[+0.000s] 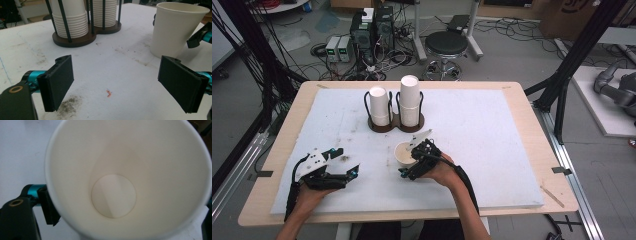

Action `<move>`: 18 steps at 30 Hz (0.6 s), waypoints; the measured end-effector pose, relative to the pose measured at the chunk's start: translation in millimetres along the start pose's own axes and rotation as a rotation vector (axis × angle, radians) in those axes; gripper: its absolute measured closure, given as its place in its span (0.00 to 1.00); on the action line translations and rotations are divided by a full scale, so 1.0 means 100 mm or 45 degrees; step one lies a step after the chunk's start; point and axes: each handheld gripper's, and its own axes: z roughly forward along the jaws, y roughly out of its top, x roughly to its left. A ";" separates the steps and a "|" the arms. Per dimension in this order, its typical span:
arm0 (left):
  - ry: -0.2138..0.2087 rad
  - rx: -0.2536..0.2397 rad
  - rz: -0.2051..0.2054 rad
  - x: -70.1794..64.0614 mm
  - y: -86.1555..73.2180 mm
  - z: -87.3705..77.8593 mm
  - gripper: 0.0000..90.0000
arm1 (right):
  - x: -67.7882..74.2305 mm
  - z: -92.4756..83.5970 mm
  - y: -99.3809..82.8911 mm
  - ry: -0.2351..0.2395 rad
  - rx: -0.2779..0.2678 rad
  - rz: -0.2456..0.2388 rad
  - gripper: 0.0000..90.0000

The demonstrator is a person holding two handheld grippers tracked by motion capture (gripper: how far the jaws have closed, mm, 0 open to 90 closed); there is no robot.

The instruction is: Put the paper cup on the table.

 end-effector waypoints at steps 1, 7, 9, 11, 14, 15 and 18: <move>0.003 0.001 0.001 0.00 0.00 0.00 0.15 | -0.01 -0.01 -0.02 0.004 -0.001 0.010 0.16; 0.010 0.003 0.003 0.00 0.00 0.00 0.15 | -0.04 -0.11 -0.19 0.004 -0.034 0.028 0.16; 0.010 0.002 0.002 -0.01 0.00 0.00 0.15 | -0.06 -0.14 -0.26 0.004 -0.045 0.042 0.16; 0.013 0.003 0.002 0.00 0.00 0.00 0.15 | -0.07 -0.18 -0.34 -0.007 -0.058 0.062 0.16; 0.020 0.002 0.004 -0.01 0.00 0.00 0.15 | -0.09 -0.23 -0.45 -0.019 -0.089 0.085 0.16; 0.020 0.001 0.004 -0.01 0.00 0.00 0.15 | -0.09 -0.25 -0.49 -0.017 -0.102 0.097 0.16; 0.021 0.000 0.003 -0.01 0.00 0.00 0.15 | -0.10 -0.30 -0.62 -0.028 -0.155 0.116 0.16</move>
